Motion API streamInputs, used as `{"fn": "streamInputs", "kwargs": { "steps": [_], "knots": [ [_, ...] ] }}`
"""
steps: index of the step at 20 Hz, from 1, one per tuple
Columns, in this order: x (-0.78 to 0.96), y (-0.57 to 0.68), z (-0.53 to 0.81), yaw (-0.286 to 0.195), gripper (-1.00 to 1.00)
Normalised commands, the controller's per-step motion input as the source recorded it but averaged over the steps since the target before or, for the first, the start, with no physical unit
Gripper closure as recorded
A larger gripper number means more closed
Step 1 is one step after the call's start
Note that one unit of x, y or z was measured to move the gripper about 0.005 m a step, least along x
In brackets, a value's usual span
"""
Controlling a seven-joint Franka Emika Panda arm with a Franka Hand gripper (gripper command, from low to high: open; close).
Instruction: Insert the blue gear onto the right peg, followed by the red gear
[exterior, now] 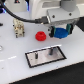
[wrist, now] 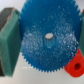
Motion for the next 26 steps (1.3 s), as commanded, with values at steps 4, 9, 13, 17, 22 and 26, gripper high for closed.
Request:
{"fn": "streamInputs", "kwargs": {
  "steps": [4, 9, 13, 17, 22, 26],
  "knots": [
    [0.67, -0.36, 0.26, 0.000, 1.00],
    [0.61, -0.33, 0.13, 0.000, 1.00],
    [0.58, -0.21, 0.04, 0.000, 1.00],
    [0.56, -0.09, 0.00, 0.000, 1.00],
    [0.31, -0.06, -0.08, 0.000, 1.00],
    [0.15, -0.10, -0.18, 0.000, 1.00]
  ]
}}
